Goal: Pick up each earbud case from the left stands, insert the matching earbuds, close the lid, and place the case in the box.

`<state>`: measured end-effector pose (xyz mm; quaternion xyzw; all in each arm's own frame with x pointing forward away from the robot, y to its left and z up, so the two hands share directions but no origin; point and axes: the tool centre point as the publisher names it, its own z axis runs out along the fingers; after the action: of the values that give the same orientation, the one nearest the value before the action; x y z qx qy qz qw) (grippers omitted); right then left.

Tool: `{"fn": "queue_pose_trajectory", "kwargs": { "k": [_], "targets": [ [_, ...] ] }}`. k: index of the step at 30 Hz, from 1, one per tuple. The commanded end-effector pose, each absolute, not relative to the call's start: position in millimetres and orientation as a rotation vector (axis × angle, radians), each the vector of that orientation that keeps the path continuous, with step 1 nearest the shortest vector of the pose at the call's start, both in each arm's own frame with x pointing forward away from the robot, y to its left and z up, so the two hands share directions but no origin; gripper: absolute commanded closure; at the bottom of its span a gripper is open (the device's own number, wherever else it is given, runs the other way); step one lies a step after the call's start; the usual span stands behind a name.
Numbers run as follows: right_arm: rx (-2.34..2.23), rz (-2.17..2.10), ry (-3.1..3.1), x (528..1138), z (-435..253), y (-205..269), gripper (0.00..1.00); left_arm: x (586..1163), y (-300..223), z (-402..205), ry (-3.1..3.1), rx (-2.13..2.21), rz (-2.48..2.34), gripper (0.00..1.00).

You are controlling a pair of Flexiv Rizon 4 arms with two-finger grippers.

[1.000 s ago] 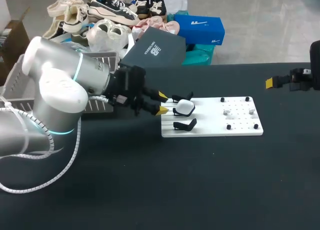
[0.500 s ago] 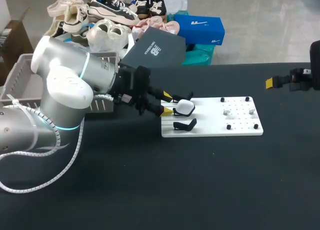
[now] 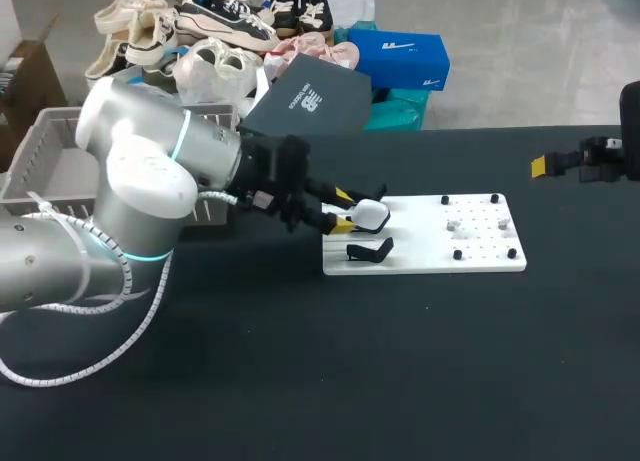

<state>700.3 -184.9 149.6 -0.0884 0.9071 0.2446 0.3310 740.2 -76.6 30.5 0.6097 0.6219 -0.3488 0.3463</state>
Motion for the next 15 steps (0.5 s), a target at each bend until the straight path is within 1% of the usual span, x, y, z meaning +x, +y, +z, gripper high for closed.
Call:
{"fn": "queue_pose_trajectory", "kwargs": {
  "k": [1, 4, 7, 15],
  "targets": [
    [-0.234, 0.642, 2.372, 700.7, 149.5, -185.6, 0.00, 745.1, -81.6, 25.0, 1.620, 1.585, -0.916, 0.46],
    [-0.234, 0.642, 2.372, 700.7, 149.5, -185.6, 0.00, 745.1, -83.0, 23.2, 1.622, 1.586, -0.919, 0.48],
    [-0.234, 0.642, 2.372, 700.7, 149.5, -185.6, 0.00, 746.0, -84.8, 21.9, 1.624, 1.583, -0.921, 0.48],
    [-0.234, 0.642, 2.372, 700.7, 149.5, -185.6, 0.00, 749.1, -86.7, 20.1, 1.633, 1.571, -0.926, 0.51]
  ]
}}
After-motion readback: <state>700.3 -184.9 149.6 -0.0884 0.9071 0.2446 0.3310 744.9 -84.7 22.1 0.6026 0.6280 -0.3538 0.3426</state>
